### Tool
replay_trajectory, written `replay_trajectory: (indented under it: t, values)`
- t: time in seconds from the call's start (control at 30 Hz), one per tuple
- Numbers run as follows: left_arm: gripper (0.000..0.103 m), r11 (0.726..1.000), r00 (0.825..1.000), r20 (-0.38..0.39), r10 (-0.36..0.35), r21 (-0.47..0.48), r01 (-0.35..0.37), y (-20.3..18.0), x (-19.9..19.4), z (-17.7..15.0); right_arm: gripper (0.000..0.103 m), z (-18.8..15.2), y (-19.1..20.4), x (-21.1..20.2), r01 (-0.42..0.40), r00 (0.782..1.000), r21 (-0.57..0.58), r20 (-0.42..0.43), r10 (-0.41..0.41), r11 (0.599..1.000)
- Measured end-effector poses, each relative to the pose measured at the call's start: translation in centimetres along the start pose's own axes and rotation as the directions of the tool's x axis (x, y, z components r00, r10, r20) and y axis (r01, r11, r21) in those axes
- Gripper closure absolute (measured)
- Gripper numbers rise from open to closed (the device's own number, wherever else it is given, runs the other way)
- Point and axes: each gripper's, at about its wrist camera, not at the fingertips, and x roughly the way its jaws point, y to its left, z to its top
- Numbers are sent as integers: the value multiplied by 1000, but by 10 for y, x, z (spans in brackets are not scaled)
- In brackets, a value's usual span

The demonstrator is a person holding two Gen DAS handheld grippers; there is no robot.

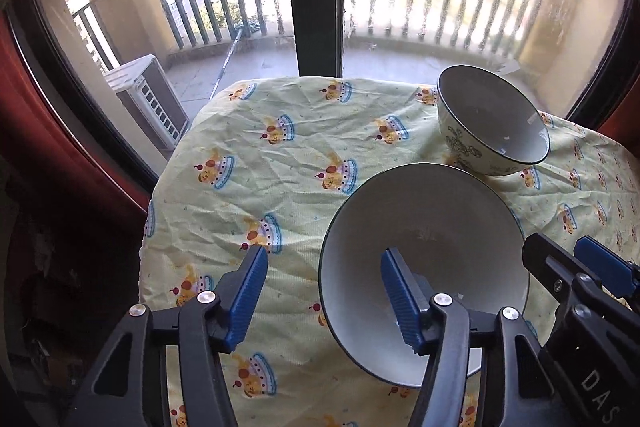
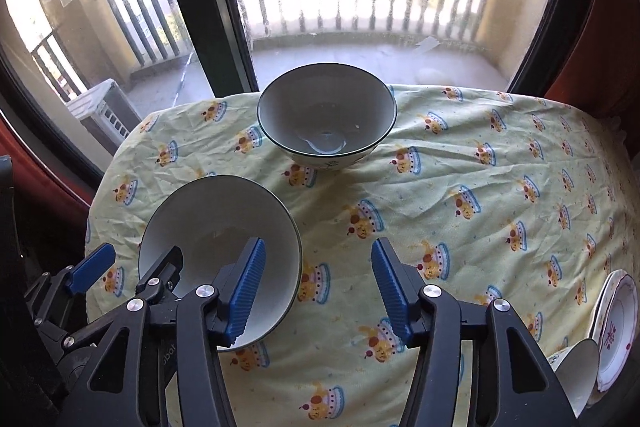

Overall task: Organize plates and bowls
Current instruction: 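Move both grippers to the green-rimmed patterned bowl and grasp its rim, then lift the patterned bowl with both grippers toward the large white bowl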

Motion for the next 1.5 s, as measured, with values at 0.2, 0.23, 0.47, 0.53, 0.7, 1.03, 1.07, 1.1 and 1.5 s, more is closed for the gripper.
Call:
replay_trajectory:
  t: [0.2,0.23,0.47,0.53,0.7,1.03,1.07,1.1,1.5]
  values:
    - [60,999,1000,-17,-4,-42,4,6,15,3,60,-1,3,23,4,999,5,-47,-4,1000]
    - [60,999,1000,-19,0,-41,0,6,17,3,60,-1,3,27,-1,999,9,-54,1,1000]
    - [69,999,999,-30,-35,26,36,-1,26,1,68,2,4,41,-12,998,24,-64,13,1000]
    - [74,998,999,-27,-47,49,49,-5,27,0,70,4,4,45,-26,997,25,-70,27,999]
    - [82,994,998,-26,-51,96,54,-11,26,-1,84,3,16,46,-16,998,-29,-61,14,999]
    - [83,996,996,-65,-62,67,66,-10,20,-4,85,2,15,39,-15,997,-49,-76,11,999]
    - [83,995,996,-59,-62,71,67,-11,17,-6,85,1,13,35,-19,997,-41,-77,15,999]
    - [83,995,997,-54,-59,76,63,-13,13,-7,85,-1,11,32,-19,997,-36,-77,16,999]
    - [83,995,997,-20,-78,66,79,-35,-26,-17,85,-11,-13,-9,-4,999,-42,-47,2,999]
